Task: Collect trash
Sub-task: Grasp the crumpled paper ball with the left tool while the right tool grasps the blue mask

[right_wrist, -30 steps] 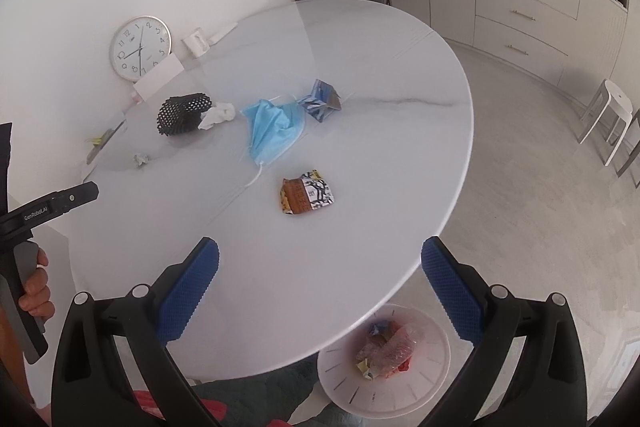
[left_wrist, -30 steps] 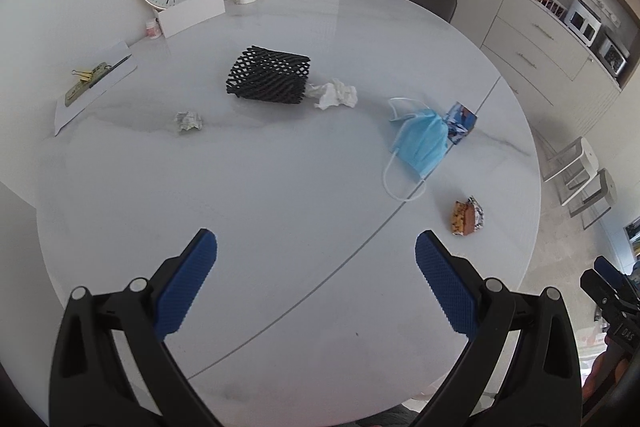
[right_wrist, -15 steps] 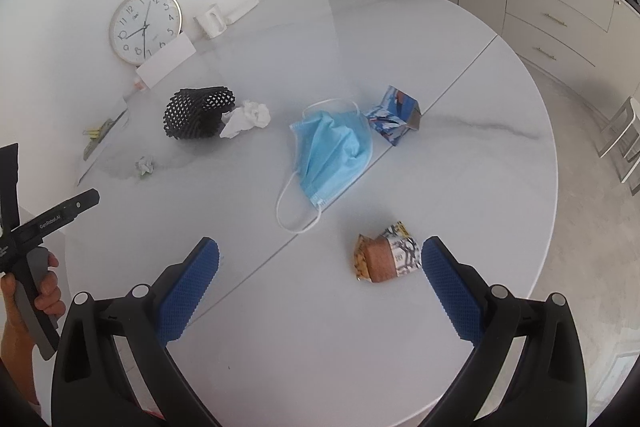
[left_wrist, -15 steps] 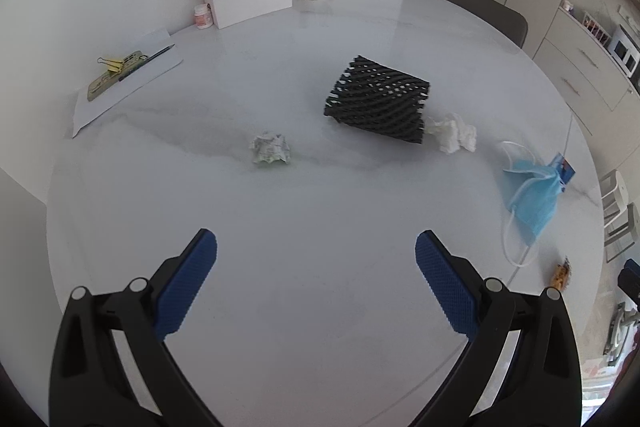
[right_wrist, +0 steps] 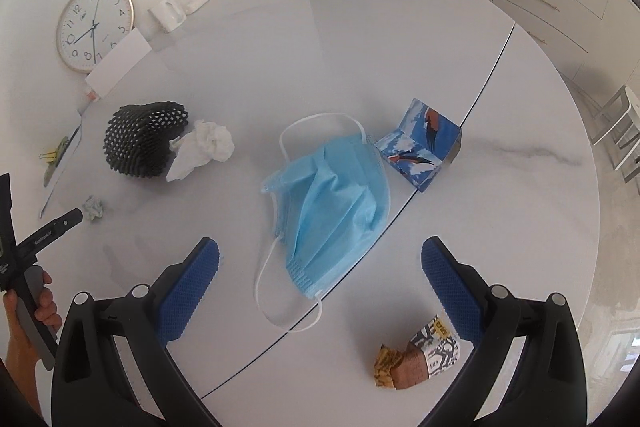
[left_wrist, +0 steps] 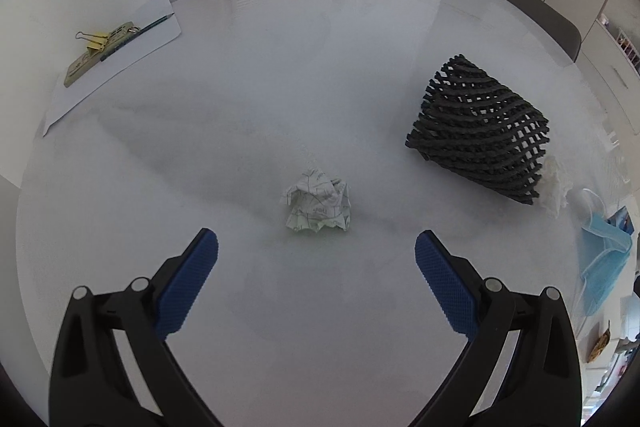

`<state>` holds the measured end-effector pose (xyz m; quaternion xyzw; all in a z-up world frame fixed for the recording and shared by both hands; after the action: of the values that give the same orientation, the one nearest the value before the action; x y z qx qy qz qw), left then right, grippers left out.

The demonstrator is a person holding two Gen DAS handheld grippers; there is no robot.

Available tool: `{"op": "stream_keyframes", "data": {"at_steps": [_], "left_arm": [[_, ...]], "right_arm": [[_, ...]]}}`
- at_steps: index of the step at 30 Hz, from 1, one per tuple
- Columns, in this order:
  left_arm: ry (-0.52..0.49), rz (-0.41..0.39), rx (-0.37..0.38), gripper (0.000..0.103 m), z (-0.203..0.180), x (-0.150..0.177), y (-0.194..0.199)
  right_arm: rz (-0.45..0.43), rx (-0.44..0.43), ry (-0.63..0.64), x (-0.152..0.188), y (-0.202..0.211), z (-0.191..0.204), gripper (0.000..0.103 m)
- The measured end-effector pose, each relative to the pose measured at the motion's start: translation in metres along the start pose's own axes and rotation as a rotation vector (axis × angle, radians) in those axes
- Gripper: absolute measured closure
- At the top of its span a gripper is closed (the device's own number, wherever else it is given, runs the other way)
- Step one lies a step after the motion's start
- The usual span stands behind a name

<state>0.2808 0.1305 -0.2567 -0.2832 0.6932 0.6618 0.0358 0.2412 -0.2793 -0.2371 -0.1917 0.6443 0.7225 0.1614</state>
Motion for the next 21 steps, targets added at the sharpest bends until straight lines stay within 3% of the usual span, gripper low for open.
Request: {"op": "stream_keyframes", "data": {"at_steps": [5,7,11,12,16,19,21], "left_arm": [[0.009,0.015,-0.022,0.009,0.0,-0.01,-0.023],[0.013,0.031,-0.021,0.019,0.001,-0.011,-0.03],[0.023,0.051,-0.03,0.024,0.002,-0.013,-0.043],[0.024,0.057,-0.028,0.032,0.003,-0.013,-0.045],[0.023,0.046,-0.032,0.048,0.005,-0.014,-0.047],[0.017,0.048,-0.024,0.063,0.006,-0.017,-0.046],[0.022,0.054,-0.011,0.065,0.006,-0.018,-0.045]], "right_arm": [[0.021,0.023,-0.003,-0.007,-0.019,-0.007,0.002],[0.028,0.03,-0.003,-0.008,-0.024,-0.01,0.002],[0.032,0.039,-0.002,-0.01,-0.032,-0.013,0.002],[0.036,0.039,-0.003,-0.01,-0.034,-0.013,0.002],[0.045,0.037,-0.008,-0.012,-0.043,-0.013,0.003],[0.051,0.029,-0.006,-0.012,-0.049,-0.012,0.012],[0.058,0.024,-0.007,-0.013,-0.054,-0.012,0.016]]}}
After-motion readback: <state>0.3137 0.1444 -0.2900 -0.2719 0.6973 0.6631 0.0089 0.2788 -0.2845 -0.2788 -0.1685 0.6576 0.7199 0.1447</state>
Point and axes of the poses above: each gripper's, at about its wrist camera, not at the fingertips, and y roughly against the way its jaws point, z to its left, x to its underside, the point moved 4 cm from there along -y, roughly the way its jaws point, and after that the axes turned 12 degrees about y, right-handed, at the moved point
